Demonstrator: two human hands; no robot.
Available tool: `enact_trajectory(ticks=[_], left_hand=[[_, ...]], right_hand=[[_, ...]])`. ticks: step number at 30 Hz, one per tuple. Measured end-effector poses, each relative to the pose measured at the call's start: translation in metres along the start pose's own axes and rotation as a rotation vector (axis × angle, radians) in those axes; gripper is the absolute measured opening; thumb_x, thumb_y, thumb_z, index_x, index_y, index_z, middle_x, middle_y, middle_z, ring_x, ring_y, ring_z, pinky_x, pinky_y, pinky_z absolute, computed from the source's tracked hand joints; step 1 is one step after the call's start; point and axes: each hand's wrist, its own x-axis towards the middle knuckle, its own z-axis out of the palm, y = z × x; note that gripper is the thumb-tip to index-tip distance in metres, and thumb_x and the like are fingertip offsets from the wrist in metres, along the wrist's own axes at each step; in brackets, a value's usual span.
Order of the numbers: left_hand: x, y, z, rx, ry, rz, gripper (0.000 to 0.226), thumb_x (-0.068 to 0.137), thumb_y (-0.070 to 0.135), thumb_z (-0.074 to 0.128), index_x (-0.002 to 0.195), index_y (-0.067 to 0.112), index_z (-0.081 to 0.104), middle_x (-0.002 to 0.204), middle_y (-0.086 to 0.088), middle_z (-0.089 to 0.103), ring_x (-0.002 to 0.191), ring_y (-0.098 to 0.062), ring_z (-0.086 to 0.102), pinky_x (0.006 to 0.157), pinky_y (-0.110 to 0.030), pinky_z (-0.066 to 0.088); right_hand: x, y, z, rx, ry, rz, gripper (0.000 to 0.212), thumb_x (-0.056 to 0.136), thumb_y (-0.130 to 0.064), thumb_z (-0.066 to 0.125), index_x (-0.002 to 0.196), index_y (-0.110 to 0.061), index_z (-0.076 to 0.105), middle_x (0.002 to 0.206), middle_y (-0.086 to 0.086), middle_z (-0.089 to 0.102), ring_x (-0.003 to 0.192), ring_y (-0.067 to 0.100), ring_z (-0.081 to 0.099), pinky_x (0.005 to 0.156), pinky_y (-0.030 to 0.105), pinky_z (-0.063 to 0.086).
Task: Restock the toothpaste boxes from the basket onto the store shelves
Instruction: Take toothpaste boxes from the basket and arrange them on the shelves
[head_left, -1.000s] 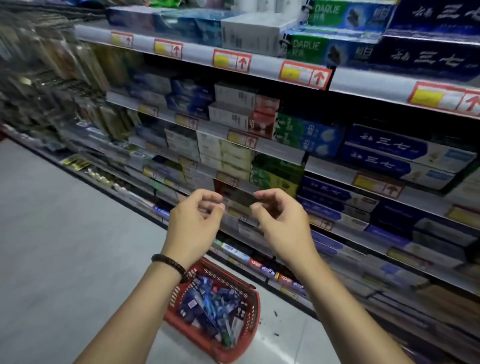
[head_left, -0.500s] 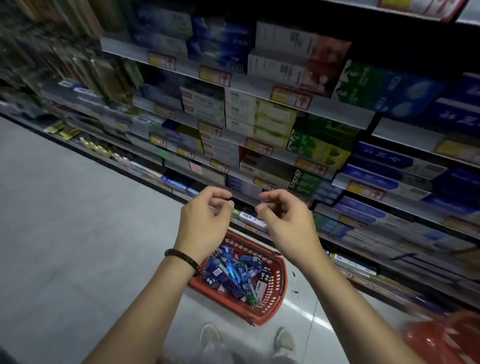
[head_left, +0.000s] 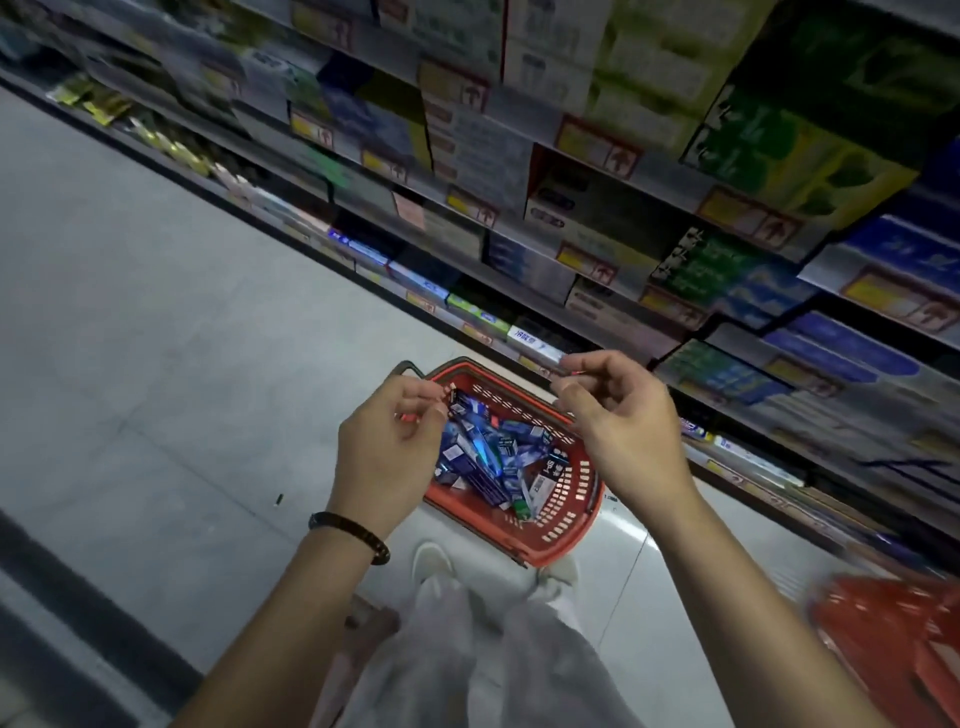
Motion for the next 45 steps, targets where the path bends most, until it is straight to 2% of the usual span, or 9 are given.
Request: enact_trajectory(ticks=[3,7,13,20,26,35,40,43,45], left_hand=[[0.007,-0.033,0.023,0.018,-0.016,-0.054,0.014,0.097,0.017,0.07,0.104,0.028,0.072,0.094,0.013,0.073,0.079,0.003,0.067,0.068,-0.005,0.047],[0.02,-0.076,0.05,0.03,-0.02,-0.081,0.015,0.096,0.013,0.071,0.104,0.025,0.072,0.094,0.017,0.072,0.085,0.007,0.066,0.072,-0.005,0.048],[0.047,-0.148,0.093,0.055,-0.047,-0.113,0.015,0.096,0.014,0.072,0.108,0.023,0.072,0.1,0.019,0.071,0.092,0.014,0.063,0.074,-0.005,0.051],[0.068,-0.217,0.139,0.079,-0.119,-0.124,0.018,0.098,0.018,0.073,0.108,0.032,0.066,0.103,0.02,0.069,0.094,0.001,0.069,0.074,-0.018,0.059],[0.094,-0.284,0.172,0.167,-0.152,-0.126,0.018,0.097,0.017,0.074,0.109,0.027,0.067,0.105,0.015,0.068,0.091,0.001,0.067,0.062,-0.005,0.051],[0.138,-0.356,0.211,0.323,-0.289,-0.083,0.025,0.094,0.014,0.076,0.102,0.032,0.061,0.108,0.009,0.066,0.101,-0.008,0.062,0.082,-0.022,0.056],[0.172,-0.389,0.235,0.407,-0.324,-0.101,0.025,0.093,0.016,0.078,0.103,0.032,0.062,0.104,0.007,0.064,0.098,-0.012,0.063,0.077,-0.021,0.054],[0.185,-0.411,0.255,0.472,-0.331,-0.096,0.028,0.092,0.017,0.078,0.105,0.035,0.062,0.111,0.003,0.062,0.101,-0.016,0.062,0.091,-0.032,0.056],[0.192,-0.423,0.267,0.534,-0.354,-0.093,0.032,0.091,0.017,0.079,0.108,0.039,0.064,0.122,-0.001,0.06,0.111,-0.02,0.061,0.096,-0.035,0.055]], right_hand=[[0.018,0.034,0.008,0.015,-0.034,0.035,0.012,0.101,-0.015,0.07,0.107,-0.025,0.072,0.092,0.01,0.075,0.089,0.031,0.074,0.078,0.045,0.063],[0.034,0.082,0.018,0.016,-0.065,0.059,0.014,0.099,-0.012,0.07,0.105,-0.024,0.073,0.092,0.002,0.078,0.09,0.019,0.075,0.083,0.033,0.063],[0.058,0.159,0.037,0.02,-0.075,0.129,0.013,0.099,-0.015,0.072,0.103,-0.027,0.074,0.094,0.004,0.078,0.093,0.025,0.077,0.084,0.05,0.064],[0.085,0.241,0.06,0.048,-0.065,0.154,0.018,0.097,-0.005,0.072,0.106,-0.02,0.074,0.095,0.004,0.079,0.093,0.026,0.076,0.086,0.042,0.063],[0.102,0.298,0.07,0.061,-0.044,0.166,0.02,0.097,-0.005,0.071,0.104,-0.024,0.073,0.094,0.0,0.079,0.093,0.018,0.077,0.081,0.037,0.063],[0.105,0.359,0.085,0.122,-0.003,0.178,0.024,0.097,-0.001,0.069,0.108,-0.021,0.074,0.095,0.0,0.079,0.096,0.018,0.077,0.087,0.038,0.062],[0.102,0.389,0.089,0.114,0.007,0.2,0.025,0.096,0.0,0.07,0.106,-0.023,0.076,0.095,-0.001,0.079,0.096,0.019,0.076,0.091,0.04,0.062],[0.096,0.405,0.093,0.09,0.0,0.212,0.025,0.097,-0.002,0.071,0.105,-0.025,0.076,0.094,-0.003,0.078,0.094,0.017,0.075,0.088,0.039,0.062],[0.091,0.415,0.094,0.042,-0.012,0.196,0.026,0.098,-0.004,0.071,0.104,-0.029,0.075,0.094,-0.008,0.077,0.094,0.013,0.075,0.084,0.031,0.061]])
